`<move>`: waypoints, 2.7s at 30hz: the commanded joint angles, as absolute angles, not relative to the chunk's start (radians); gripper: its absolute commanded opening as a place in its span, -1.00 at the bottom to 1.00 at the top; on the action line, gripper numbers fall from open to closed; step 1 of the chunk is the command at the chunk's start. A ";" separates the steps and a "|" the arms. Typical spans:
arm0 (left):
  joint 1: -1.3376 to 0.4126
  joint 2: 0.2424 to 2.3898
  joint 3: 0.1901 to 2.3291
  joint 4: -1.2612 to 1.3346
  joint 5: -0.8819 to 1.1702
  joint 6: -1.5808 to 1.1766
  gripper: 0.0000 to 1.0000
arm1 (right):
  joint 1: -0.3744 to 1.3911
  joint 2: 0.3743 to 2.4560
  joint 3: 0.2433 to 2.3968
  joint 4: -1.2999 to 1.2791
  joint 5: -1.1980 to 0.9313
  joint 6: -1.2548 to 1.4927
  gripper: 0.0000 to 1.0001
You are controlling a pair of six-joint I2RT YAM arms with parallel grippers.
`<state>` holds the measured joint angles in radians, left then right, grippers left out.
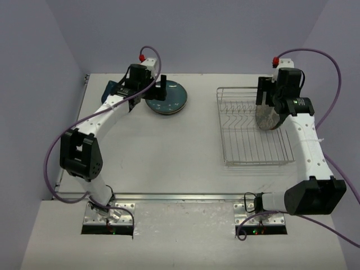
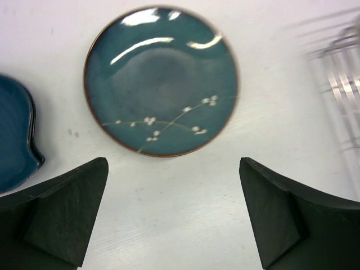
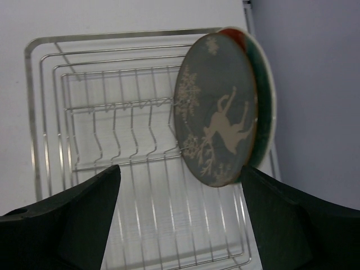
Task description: Unload the plates from the dish rack
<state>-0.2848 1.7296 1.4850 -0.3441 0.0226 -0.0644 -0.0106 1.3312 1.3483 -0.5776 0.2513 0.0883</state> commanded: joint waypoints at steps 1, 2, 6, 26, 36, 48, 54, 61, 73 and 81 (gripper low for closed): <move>-0.344 1.626 1.420 -0.236 -0.024 -0.009 0.99 | -0.075 1.334 1.371 -0.497 0.281 -0.028 0.62; -0.357 1.610 1.403 -0.236 -0.023 -0.009 0.99 | -0.090 1.348 1.375 -0.496 0.262 -0.045 0.57; -0.373 1.589 1.371 -0.232 -0.023 -0.008 0.99 | -0.110 1.390 1.390 -0.495 0.241 -0.088 0.50; -0.374 1.589 1.400 -0.272 0.051 -0.038 1.00 | -0.156 1.587 1.440 -0.498 0.254 -0.128 0.36; -0.374 1.595 1.410 -0.275 0.057 -0.040 1.00 | -0.175 1.653 1.457 -0.491 0.254 -0.130 0.28; -0.374 1.611 1.412 -0.272 0.072 -0.038 1.00 | -0.175 1.713 1.438 -0.449 0.193 -0.125 0.00; -0.374 1.621 1.407 -0.274 0.072 -0.037 1.00 | -0.175 1.666 1.437 -0.472 0.160 -0.109 -0.80; -0.374 1.626 1.422 -0.284 0.086 -0.040 1.00 | -0.175 1.591 1.494 -0.521 0.135 -0.101 -1.00; -0.373 1.644 1.441 -0.277 0.072 -0.052 1.00 | -0.175 1.489 1.674 -0.588 0.101 -0.095 -1.00; -0.332 1.641 1.436 -0.237 0.225 -0.104 1.00 | -0.175 1.418 1.719 -0.623 -0.032 -0.059 -1.00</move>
<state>-0.3697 1.6510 1.4021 -0.3081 0.0950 -0.0548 -0.1811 1.5007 1.6441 -0.7074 0.0954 -0.1071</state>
